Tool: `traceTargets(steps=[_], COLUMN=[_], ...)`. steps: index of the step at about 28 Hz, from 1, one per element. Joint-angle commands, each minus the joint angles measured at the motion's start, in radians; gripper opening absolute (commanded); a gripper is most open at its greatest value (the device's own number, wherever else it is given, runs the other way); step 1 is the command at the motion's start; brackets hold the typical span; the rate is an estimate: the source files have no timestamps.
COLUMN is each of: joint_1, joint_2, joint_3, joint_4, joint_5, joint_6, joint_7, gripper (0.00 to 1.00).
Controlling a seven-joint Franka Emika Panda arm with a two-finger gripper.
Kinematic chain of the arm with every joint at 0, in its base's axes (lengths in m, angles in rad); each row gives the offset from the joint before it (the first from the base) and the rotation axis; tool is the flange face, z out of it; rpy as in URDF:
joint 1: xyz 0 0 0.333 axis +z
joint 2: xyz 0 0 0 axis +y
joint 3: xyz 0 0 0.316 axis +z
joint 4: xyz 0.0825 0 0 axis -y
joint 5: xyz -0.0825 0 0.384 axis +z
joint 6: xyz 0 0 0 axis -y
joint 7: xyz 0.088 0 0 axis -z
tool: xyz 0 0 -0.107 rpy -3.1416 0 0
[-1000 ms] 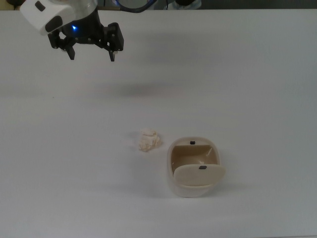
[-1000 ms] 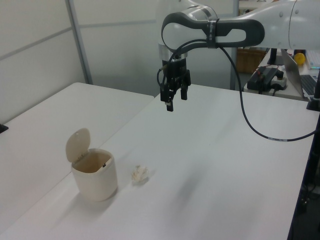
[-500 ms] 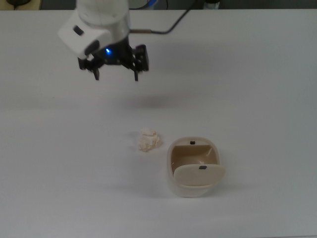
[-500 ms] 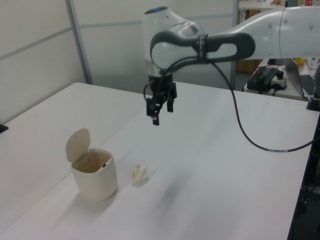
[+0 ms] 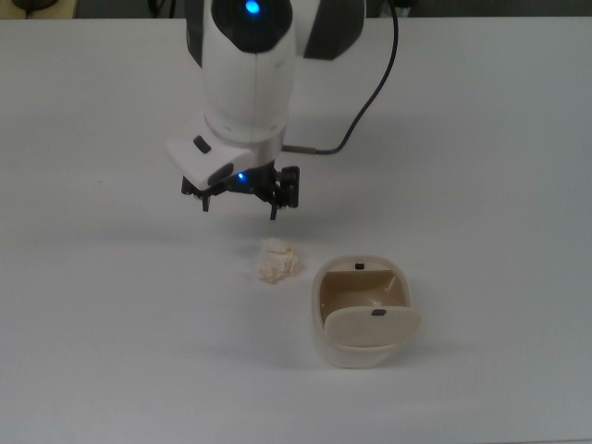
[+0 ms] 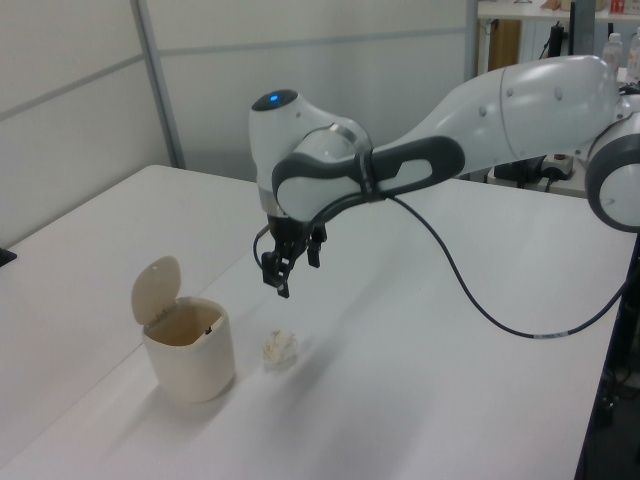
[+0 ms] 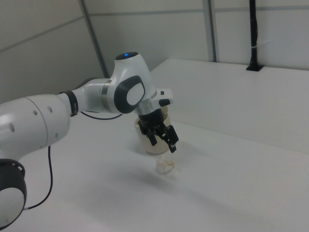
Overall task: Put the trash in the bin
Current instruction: 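Move the open gripper down toward the crumpled white tissue, then close the gripper on the crumpled tissue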
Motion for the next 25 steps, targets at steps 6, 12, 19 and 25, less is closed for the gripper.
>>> traceTargets(steps=[6, 12, 19, 25], joint_1=[0.049, 0.072, 0.095, 0.108], joint_2=[0.086, 0.122, 0.157, 0.201], joint_3=[-0.008, -0.006, -0.006, -0.009], joint_4=[0.000, 0.000, 0.000, 0.000], joint_5=[-0.097, -0.096, -0.096, -0.099], joint_6=[0.079, 0.119, 0.157, 0.184], joint_7=[0.103, 0.106, 0.132, 0.157], gripper=[1.00, 1.00, 1.00, 1.00])
